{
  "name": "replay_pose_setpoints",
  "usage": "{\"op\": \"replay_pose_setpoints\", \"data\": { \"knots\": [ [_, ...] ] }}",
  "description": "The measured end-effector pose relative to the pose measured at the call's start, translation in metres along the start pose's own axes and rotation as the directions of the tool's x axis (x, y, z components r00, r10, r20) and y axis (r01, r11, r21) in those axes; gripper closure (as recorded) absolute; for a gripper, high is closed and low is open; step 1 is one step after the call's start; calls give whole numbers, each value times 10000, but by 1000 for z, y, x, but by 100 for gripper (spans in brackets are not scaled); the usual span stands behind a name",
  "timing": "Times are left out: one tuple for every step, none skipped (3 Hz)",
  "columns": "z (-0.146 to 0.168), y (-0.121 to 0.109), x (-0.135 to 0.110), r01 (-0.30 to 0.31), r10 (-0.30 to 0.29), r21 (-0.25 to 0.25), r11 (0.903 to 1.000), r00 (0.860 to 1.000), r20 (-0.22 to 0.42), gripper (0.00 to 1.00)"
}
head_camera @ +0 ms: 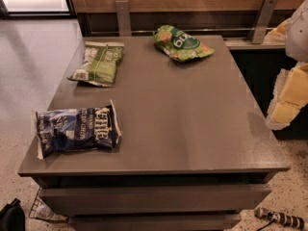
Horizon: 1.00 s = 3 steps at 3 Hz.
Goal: Move green rice chip bag near blue chip bag
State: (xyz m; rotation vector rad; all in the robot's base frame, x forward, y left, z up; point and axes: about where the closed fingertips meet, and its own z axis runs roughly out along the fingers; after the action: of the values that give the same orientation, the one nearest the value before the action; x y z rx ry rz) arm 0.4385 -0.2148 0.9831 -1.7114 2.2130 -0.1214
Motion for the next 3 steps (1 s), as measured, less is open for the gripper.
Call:
{"op": "replay_pose_setpoints", "data": {
  "knots": [
    [0, 0, 0, 0, 0, 2, 10000, 10000, 1, 0],
    [6, -23, 0, -365, 352, 375, 9986, 9988, 352, 0],
    [22, -77, -2, -1336, 1194, 1122, 9847, 9849, 1252, 0]
  ]
}}
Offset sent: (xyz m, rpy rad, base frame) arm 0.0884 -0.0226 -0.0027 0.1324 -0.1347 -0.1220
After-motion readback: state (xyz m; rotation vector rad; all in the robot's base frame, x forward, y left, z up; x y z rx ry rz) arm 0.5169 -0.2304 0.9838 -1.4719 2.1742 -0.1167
